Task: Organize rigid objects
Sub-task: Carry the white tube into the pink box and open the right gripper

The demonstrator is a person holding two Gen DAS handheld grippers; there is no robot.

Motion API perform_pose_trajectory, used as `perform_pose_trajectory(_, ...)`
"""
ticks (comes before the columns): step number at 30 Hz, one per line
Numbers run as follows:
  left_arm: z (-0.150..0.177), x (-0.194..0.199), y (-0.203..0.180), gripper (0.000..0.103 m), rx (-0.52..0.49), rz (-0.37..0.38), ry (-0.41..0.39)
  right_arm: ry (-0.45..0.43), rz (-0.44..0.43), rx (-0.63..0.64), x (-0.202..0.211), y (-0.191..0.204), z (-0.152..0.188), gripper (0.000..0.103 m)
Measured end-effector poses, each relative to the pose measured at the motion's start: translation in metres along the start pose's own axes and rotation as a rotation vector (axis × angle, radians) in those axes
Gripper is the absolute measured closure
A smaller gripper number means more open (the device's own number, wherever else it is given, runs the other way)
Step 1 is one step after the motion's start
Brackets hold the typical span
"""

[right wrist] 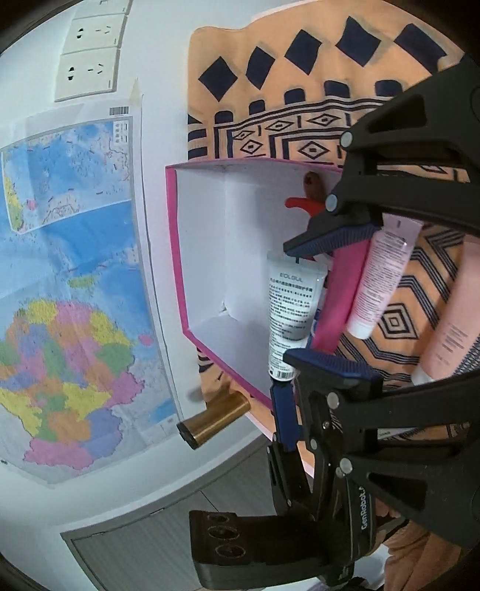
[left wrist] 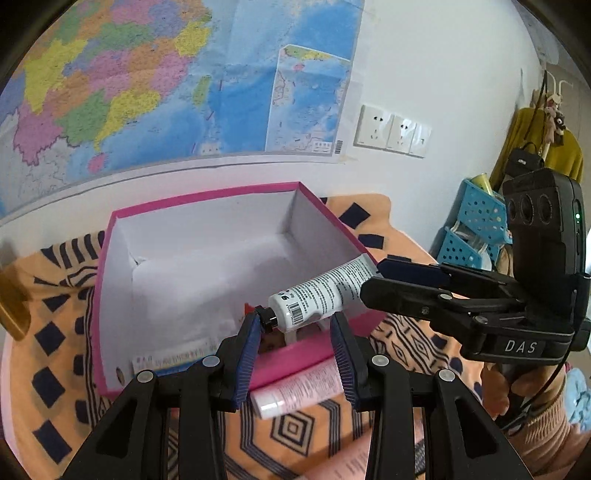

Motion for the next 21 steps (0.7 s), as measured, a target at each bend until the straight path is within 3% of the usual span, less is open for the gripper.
perform_pose_trajectory(21, 0.002, -0.061, 0.027, 0.064, 0.1, 0.008, 0.149, 0.117, 0.039, -0.04, -0.044, -0.028, 0.008, 0.049)
Point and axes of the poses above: each gripper's, at about its wrist camera, not at the fingertips, and x roughly against the way its jaws point, y to its left, z to its underside, the point moved 4 cm from there along -x, roughly the way its jaws point, and after that the axes turned 5 degrees about x, right-handed, at the moved point
